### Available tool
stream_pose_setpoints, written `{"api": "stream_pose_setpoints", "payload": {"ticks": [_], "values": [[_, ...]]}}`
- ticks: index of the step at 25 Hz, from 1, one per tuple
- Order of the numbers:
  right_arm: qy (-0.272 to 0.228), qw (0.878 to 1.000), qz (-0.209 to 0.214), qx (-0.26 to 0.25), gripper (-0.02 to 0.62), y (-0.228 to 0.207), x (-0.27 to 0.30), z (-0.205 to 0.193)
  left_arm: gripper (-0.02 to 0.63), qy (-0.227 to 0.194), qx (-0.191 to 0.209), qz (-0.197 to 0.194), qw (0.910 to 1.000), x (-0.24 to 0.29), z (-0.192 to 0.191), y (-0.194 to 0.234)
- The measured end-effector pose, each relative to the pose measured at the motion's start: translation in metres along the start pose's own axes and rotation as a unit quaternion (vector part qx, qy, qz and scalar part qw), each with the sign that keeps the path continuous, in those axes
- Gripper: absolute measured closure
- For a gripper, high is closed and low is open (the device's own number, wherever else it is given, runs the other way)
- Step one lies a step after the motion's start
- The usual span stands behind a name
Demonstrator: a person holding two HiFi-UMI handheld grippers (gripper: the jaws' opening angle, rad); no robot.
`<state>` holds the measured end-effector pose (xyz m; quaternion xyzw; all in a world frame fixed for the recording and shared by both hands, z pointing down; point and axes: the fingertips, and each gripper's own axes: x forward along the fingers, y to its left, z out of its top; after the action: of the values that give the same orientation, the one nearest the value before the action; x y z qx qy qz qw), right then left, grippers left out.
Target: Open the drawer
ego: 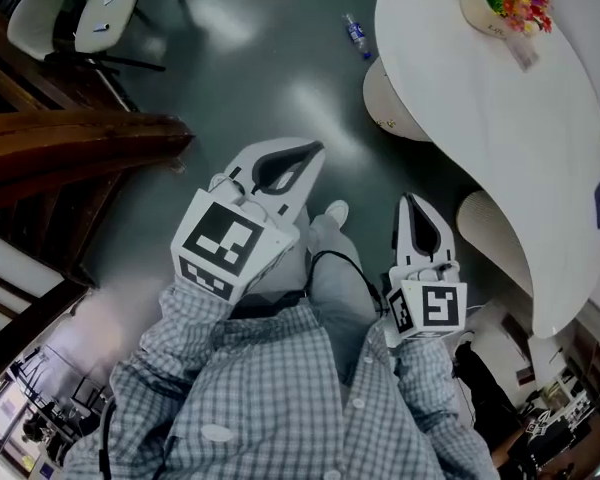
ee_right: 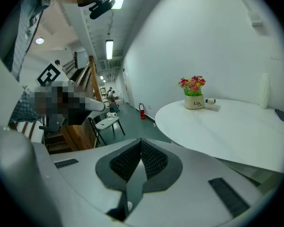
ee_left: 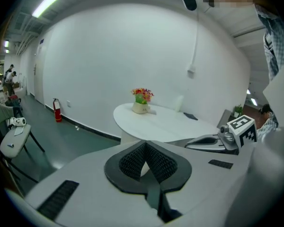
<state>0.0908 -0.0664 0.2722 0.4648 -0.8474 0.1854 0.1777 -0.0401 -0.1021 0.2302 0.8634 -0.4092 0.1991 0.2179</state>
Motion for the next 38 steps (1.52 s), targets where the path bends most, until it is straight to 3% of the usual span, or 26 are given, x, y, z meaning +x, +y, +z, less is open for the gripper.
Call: {"api": "stream_pose_setpoints", "payload": {"ticks": [9,20,28,38], "values": [[0.013,0.999,-0.026,0.017,0.586,-0.011,0.033,-0.04,0.601,0.021,-0.013,-0.005,0.9997,0.037,-0.047,0.02],[0.039,0.999,-0.015,-0.002,0.586,-0.004,0.107,-0.069,0.601,0.014,-0.016,-0.022,0.9995,0.072,-0.081,0.066],[0.06,0.998,-0.03,-0.007,0.586,-0.029,0.127,-0.106,0.601,0.016,-0.032,-0.036,0.9987,0.102,-0.117,0.066],[0.077,0.993,-0.073,0.045,0.586,-0.069,0.157,-0.168,0.601,0.035,-0.022,-0.067,0.9969,0.122,-0.166,0.056]]}}
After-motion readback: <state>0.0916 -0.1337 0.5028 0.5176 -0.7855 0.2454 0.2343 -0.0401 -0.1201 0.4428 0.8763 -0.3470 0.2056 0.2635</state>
